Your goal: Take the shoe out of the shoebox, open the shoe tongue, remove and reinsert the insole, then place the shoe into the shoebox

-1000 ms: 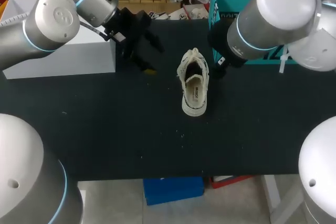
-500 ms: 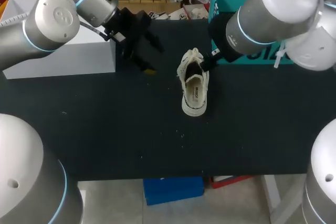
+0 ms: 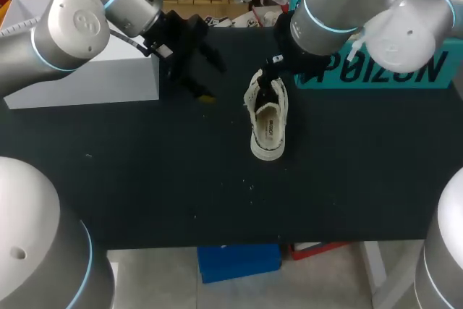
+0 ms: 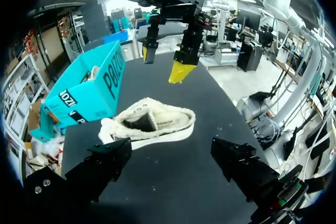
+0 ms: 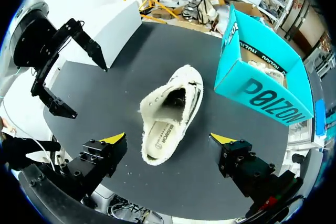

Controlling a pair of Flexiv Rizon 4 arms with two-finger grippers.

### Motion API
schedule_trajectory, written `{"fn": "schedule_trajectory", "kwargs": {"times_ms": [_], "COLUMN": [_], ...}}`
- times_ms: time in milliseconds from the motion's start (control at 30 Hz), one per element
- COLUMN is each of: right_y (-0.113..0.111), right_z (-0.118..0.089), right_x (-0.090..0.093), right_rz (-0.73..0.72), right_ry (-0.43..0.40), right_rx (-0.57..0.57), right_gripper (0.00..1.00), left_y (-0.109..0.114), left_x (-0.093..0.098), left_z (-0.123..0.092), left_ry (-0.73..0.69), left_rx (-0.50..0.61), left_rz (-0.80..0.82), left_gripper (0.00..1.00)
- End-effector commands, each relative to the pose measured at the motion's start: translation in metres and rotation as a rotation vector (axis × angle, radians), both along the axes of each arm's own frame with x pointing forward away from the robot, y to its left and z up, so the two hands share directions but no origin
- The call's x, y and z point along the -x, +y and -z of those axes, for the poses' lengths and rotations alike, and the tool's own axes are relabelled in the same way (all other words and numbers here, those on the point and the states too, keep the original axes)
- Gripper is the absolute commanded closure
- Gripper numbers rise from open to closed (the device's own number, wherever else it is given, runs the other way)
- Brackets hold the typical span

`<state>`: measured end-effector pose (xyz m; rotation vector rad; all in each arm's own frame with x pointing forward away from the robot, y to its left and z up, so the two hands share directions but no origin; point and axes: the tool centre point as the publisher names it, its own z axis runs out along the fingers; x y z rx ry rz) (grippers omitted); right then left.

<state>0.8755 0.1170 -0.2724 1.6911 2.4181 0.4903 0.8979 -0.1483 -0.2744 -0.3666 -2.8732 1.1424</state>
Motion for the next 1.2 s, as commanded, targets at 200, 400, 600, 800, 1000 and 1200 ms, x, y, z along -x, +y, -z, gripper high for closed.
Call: {"fn": "schedule_trajectory", "kwargs": {"times_ms": [200,400,600,800,1000,1200], "right_y": [0.002,-0.010,-0.016,-0.021,-0.027,-0.037], "right_z": [0.022,0.036,0.048,0.059,0.071,0.089], "right_x": [-0.013,-0.016,-0.023,-0.030,-0.038,-0.041], "right_rz": [0.059,0.126,0.144,0.146,0.145,0.147], "right_ry": [0.085,0.118,0.130,0.136,0.132,0.144], "right_rx": [0.046,0.052,0.051,0.059,0.072,0.093], "right_gripper": [0.00,0.00,0.00,0.00,0.00,0.00], "left_y": [0.000,0.000,0.000,0.000,0.000,0.000], "left_x": [0.001,0.001,0.001,0.001,0.001,0.001], "left_z": [-0.001,-0.001,-0.001,-0.001,-0.001,-0.001], "left_ry": [-0.001,-0.001,-0.001,-0.001,-0.001,-0.001], "left_rx": [-0.003,-0.003,-0.003,-0.003,-0.003,-0.003], "left_rz": [-0.001,-0.001,-0.001,-0.001,-0.001,-0.001], "left_gripper": [0.00,0.00,0.00,0.00,0.00,0.00]}}
